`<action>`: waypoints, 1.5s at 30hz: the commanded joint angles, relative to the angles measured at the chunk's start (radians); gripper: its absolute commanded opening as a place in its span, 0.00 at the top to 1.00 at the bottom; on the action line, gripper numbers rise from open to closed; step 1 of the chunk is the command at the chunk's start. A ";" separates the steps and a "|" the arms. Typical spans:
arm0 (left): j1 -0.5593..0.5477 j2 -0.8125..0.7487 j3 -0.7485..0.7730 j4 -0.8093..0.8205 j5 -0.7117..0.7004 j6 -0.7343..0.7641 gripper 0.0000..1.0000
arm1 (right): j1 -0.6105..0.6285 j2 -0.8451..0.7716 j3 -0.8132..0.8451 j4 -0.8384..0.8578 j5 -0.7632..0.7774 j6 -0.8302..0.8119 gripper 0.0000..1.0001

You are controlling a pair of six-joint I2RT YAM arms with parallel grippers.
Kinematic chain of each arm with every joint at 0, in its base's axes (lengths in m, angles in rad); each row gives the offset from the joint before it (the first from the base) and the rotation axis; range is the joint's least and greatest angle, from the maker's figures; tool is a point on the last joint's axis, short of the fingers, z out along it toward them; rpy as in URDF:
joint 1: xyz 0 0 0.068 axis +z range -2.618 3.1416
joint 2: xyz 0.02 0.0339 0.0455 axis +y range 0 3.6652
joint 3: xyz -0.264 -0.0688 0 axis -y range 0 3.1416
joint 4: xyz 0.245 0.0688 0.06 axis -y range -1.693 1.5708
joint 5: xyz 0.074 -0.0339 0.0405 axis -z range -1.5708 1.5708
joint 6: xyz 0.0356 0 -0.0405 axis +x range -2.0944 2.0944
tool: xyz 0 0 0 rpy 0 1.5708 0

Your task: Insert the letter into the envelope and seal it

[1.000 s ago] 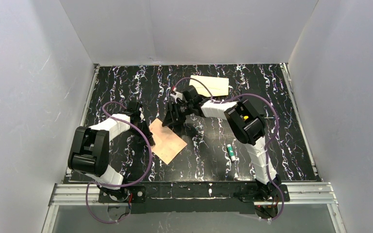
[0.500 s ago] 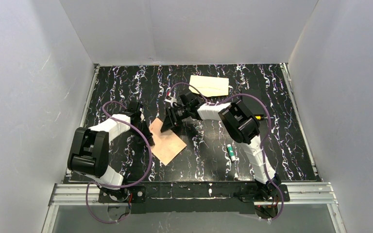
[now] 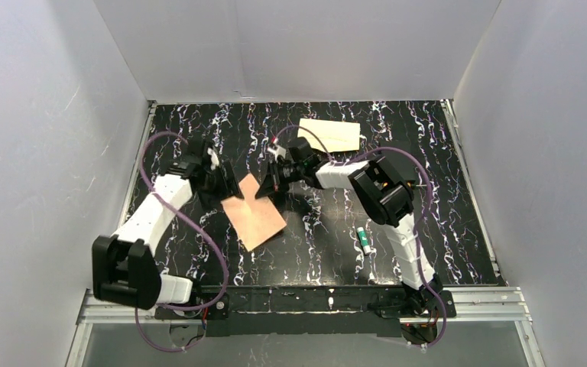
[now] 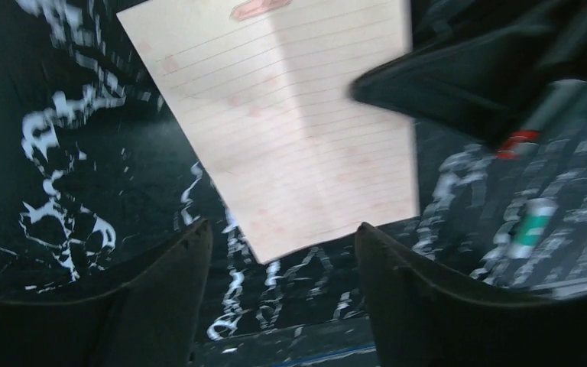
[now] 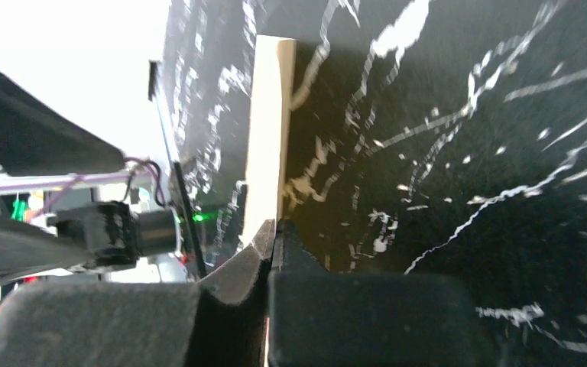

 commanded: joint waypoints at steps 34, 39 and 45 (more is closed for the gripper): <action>-0.031 -0.146 0.448 0.750 0.325 -0.811 0.07 | -0.138 -0.640 0.071 0.488 0.832 0.710 0.99; -0.034 -0.142 0.406 0.869 0.313 -0.868 0.11 | -0.104 -0.628 0.103 0.454 0.847 0.718 0.99; -0.040 -0.155 0.343 1.027 0.229 -0.875 0.29 | -0.058 -0.638 0.090 0.414 0.878 0.709 0.99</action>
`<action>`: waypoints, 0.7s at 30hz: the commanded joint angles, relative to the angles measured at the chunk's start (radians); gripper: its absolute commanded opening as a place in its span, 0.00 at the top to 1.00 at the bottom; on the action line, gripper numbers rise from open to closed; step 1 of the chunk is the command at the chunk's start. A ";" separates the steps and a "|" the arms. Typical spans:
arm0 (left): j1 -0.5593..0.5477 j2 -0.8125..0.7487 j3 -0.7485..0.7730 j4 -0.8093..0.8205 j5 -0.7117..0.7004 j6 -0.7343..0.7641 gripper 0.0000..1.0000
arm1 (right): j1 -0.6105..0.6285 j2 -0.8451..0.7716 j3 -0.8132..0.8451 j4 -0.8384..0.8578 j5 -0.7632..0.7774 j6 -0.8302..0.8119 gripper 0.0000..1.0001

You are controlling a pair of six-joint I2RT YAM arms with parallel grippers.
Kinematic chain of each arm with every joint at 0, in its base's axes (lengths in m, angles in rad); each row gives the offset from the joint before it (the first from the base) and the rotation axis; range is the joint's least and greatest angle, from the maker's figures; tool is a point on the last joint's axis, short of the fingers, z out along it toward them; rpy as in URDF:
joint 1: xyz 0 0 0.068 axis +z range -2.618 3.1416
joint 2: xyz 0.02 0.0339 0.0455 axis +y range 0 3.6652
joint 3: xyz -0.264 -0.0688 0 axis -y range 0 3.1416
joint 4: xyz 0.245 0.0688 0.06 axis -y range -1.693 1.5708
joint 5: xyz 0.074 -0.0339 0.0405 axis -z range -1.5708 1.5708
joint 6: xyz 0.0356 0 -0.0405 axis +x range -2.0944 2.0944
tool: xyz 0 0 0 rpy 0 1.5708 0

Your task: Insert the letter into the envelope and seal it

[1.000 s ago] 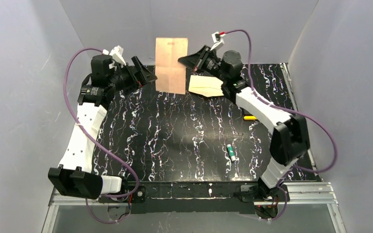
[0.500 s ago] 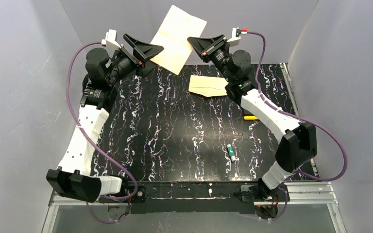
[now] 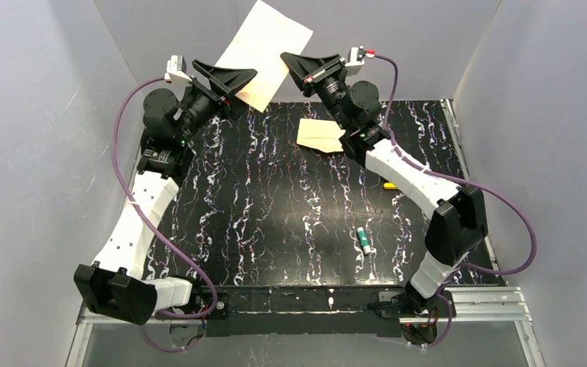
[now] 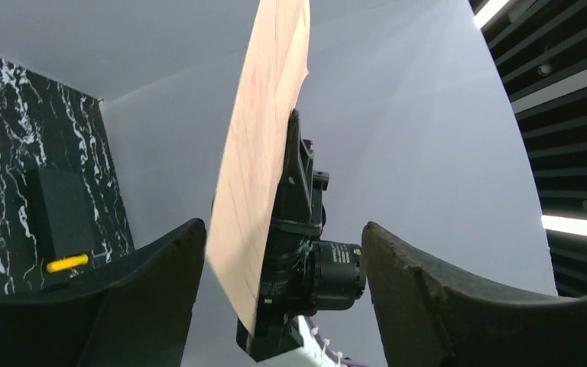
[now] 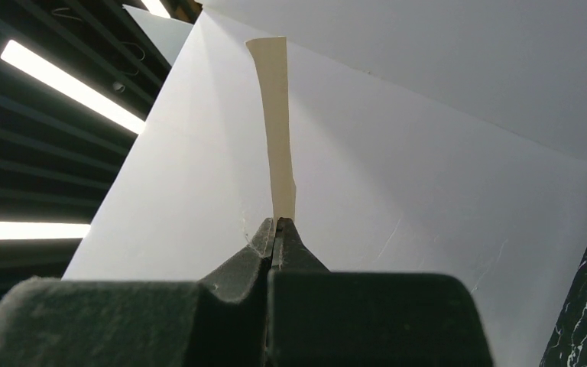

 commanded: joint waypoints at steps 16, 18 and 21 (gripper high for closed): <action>-0.007 -0.113 -0.146 0.217 -0.149 0.011 0.80 | 0.051 -0.059 -0.002 -0.038 0.104 -0.036 0.99; -0.007 -0.109 -0.145 0.216 -0.148 0.006 0.87 | 0.051 -0.060 -0.004 -0.032 0.097 -0.036 0.99; -0.007 -0.105 -0.139 0.216 -0.146 0.016 0.97 | 0.051 -0.062 -0.002 -0.027 0.083 -0.044 0.99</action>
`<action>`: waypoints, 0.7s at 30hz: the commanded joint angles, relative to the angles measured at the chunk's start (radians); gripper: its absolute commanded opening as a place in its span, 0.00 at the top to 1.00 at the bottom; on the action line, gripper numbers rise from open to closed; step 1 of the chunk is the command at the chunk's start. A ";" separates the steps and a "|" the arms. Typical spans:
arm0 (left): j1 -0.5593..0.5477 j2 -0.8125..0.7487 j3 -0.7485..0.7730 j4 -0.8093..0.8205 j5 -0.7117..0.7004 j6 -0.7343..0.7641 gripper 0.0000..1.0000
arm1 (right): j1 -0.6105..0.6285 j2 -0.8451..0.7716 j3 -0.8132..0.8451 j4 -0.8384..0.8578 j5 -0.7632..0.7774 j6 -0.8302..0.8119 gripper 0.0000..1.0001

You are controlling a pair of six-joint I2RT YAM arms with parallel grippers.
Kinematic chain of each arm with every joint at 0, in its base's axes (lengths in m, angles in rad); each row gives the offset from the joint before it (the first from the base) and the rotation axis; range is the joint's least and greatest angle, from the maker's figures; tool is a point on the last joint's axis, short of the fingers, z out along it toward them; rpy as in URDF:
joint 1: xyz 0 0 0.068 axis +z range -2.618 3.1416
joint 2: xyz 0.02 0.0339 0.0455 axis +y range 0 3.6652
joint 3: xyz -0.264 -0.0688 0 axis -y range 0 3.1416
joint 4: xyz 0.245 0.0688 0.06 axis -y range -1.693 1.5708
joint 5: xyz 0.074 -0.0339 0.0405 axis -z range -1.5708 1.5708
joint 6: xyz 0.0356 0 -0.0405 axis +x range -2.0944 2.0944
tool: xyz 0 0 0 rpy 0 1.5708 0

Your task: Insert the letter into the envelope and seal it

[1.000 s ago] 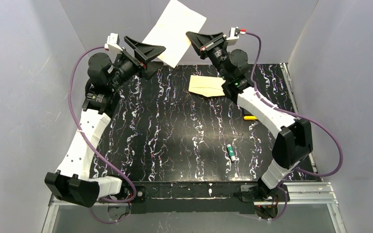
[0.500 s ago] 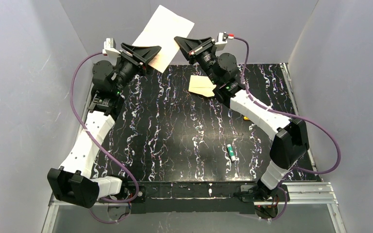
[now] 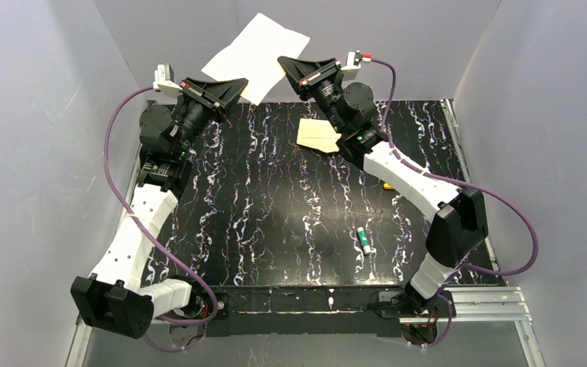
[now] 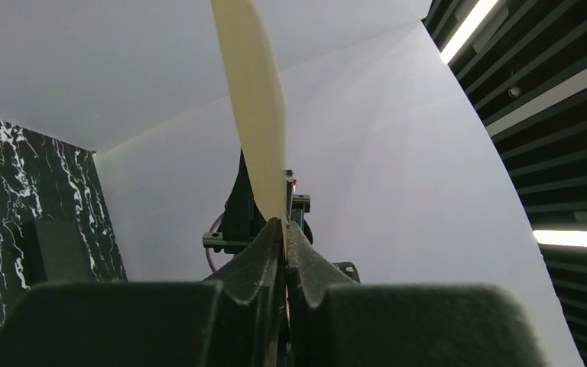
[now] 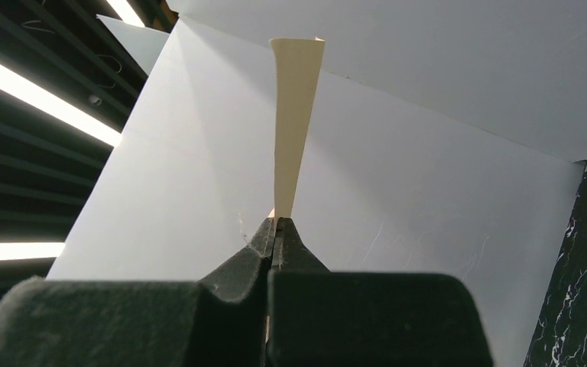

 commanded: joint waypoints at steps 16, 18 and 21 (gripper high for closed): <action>0.032 0.024 0.197 -0.286 0.296 0.616 1.00 | -0.147 -0.210 -0.070 -0.112 -0.105 -0.335 0.05; 0.033 0.035 0.293 -0.519 0.320 0.828 1.00 | -0.200 -0.236 -0.059 -0.211 -0.116 -0.373 0.05; 0.032 0.053 0.399 -0.792 0.311 1.075 1.00 | -0.244 -0.257 -0.064 -0.299 -0.160 -0.470 0.05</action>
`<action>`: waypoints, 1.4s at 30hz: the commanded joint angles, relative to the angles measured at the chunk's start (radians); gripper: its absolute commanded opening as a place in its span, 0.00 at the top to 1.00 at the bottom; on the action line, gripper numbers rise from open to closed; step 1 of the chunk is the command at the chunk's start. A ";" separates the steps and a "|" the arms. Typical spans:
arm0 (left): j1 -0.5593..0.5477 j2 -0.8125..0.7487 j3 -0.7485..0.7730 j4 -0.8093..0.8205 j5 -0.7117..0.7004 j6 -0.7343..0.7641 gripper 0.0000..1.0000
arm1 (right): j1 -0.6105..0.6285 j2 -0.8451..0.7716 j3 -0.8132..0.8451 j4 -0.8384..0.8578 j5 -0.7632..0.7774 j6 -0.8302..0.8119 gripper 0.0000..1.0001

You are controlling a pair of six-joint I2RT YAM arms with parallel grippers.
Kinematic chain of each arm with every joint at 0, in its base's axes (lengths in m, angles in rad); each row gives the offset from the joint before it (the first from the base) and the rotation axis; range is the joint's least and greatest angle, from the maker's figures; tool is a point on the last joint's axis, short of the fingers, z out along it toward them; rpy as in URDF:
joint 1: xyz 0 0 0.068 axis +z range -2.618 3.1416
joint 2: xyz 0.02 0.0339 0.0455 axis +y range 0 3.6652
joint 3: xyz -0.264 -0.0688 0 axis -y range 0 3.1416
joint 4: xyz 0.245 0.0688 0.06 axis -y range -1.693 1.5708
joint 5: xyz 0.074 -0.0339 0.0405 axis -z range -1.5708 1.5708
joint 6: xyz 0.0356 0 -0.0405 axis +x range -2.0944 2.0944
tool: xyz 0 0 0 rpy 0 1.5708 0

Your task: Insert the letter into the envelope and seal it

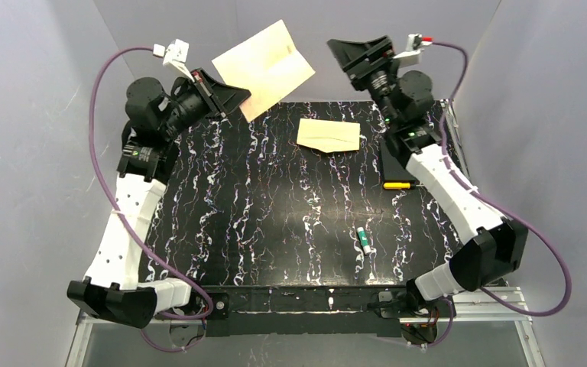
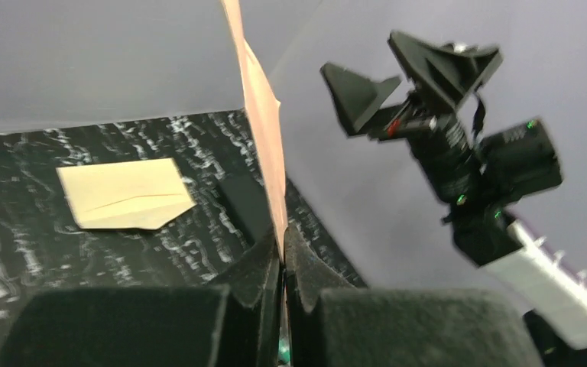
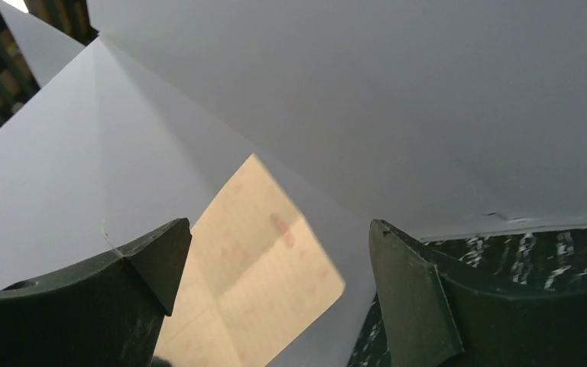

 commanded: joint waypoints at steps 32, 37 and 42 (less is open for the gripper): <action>0.004 -0.157 0.075 -0.381 0.130 0.913 1.00 | -0.047 0.034 0.070 -0.162 -0.701 -0.462 0.13; 0.004 -0.096 0.080 -0.280 0.220 0.694 1.00 | -0.031 -0.014 -0.017 -0.021 -0.804 -0.397 0.11; 0.005 -0.065 0.072 -0.238 0.301 0.610 1.00 | 0.000 -0.008 -0.008 -0.023 -0.858 -0.420 0.10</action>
